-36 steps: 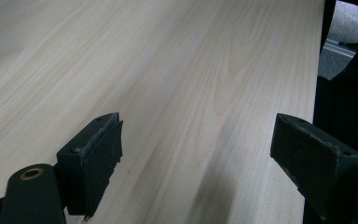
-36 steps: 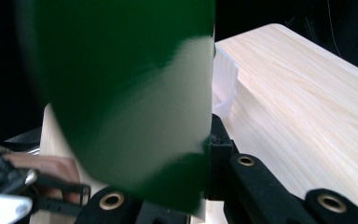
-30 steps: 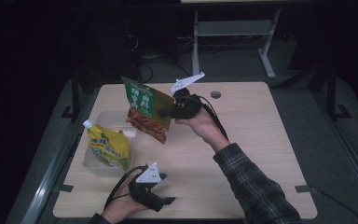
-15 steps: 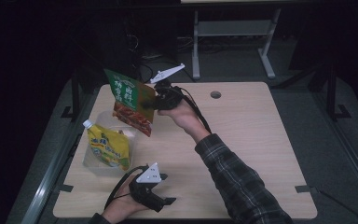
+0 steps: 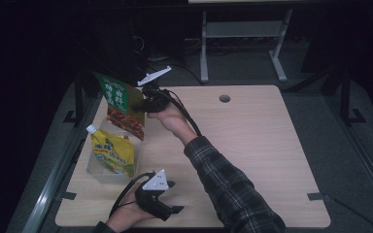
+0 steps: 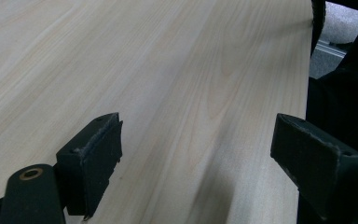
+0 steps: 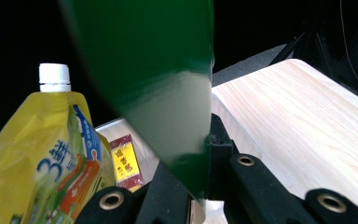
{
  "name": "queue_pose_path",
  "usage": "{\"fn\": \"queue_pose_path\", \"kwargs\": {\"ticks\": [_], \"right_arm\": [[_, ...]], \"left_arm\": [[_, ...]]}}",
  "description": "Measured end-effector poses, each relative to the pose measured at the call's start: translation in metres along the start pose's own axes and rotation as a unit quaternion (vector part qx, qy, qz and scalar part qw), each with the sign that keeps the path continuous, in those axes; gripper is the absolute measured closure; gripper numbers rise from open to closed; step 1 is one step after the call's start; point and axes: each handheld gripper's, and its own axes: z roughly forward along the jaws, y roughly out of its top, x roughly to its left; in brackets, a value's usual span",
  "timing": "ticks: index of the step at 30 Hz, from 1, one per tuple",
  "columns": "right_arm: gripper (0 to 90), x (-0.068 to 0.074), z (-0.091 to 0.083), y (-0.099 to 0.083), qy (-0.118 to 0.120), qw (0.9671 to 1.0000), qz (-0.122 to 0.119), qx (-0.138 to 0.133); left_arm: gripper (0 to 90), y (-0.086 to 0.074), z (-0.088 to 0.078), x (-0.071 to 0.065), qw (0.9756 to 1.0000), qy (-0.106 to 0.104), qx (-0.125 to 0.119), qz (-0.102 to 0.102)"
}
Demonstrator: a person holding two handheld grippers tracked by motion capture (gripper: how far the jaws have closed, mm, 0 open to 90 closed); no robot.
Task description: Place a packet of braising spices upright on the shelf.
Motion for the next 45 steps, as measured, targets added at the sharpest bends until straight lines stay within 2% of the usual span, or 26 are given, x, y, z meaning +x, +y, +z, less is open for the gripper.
{"fn": "queue_pose_path", "kwargs": {"ticks": [5,16,22,24,27,30,38,45], "right_arm": [[89.7,0.002,0.016,-0.002,-0.002,1.0000,0.003,0.006],[89.6,0.000,0.034,-0.012,-0.006,0.9996,0.017,0.022],[89.3,0.004,0.048,-0.020,-0.017,0.9987,0.005,0.048],[89.0,0.006,0.051,-0.021,-0.013,0.9985,0.006,0.054],[87.3,0.008,0.054,-0.021,-0.019,0.9979,-0.012,0.061],[79.8,0.009,0.053,-0.020,-0.019,0.9977,-0.016,0.063],[41.5,0.012,0.036,-0.019,-0.038,0.9984,-0.022,0.036],[36.2,0.014,0.010,-0.027,-0.034,0.9983,-0.037,0.030]], "left_arm": [[15.7,0.000,0.000,0.001,1.0000,-0.002,0.001,0.004],[15.7,0.000,0.003,0.001,0.9999,-0.008,0.008,0.002],[15.6,0.000,0.003,0.002,0.9999,-0.007,0.009,0.007],[15.6,0.000,0.003,0.002,0.9999,-0.008,0.009,0.005],[15.7,0.000,0.003,0.002,0.9999,-0.008,0.010,0.005],[15.6,0.000,0.003,0.002,0.9999,-0.008,0.011,0.005],[15.6,-0.001,0.003,0.003,0.9999,-0.007,0.011,0.003],[15.5,-0.001,0.002,0.005,0.9999,-0.008,0.006,-0.003]]}}
